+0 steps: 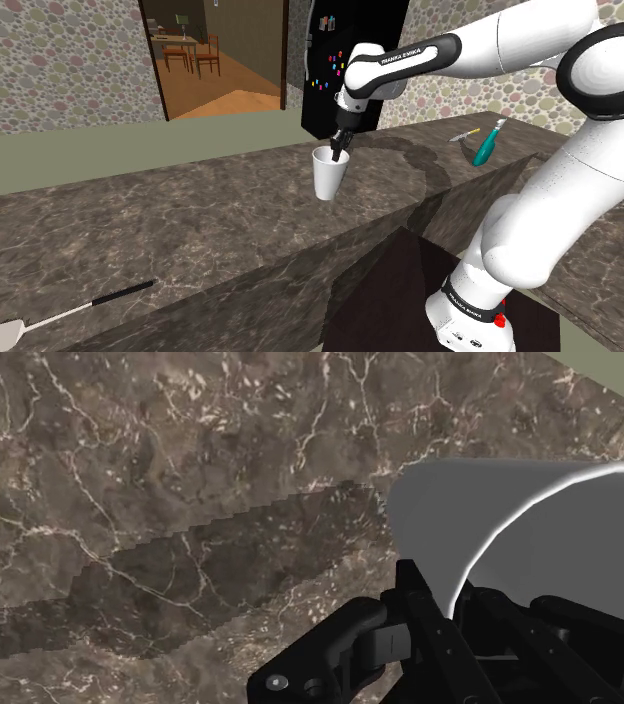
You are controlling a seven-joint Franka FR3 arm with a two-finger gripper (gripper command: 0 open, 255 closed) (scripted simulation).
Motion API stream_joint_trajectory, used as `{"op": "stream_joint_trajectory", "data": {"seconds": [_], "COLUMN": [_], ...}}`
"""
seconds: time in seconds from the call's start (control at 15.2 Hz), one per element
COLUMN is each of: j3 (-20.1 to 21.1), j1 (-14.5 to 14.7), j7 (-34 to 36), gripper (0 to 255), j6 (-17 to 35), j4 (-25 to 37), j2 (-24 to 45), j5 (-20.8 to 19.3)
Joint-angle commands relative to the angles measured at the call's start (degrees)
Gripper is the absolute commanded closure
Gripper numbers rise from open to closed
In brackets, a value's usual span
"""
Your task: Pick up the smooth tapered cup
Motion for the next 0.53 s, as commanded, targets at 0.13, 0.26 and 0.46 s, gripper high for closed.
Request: {"op": "stream_joint_trajectory", "data": {"seconds": [0.13, 0.26, 0.46], "j3": [0.1, 0.1, 0.1], "j1": [-0.1, -0.1, -0.1], "j7": [0.6, 0.9, 1.0], "gripper": [255, 255, 255], "j6": [-3.3, -4.8, -5.7], "j4": [2.2, 3.4, 4.1], "j2": [-1.1, -1.5, -1.7], "j5": [-0.5, -0.6, -0.7]}}
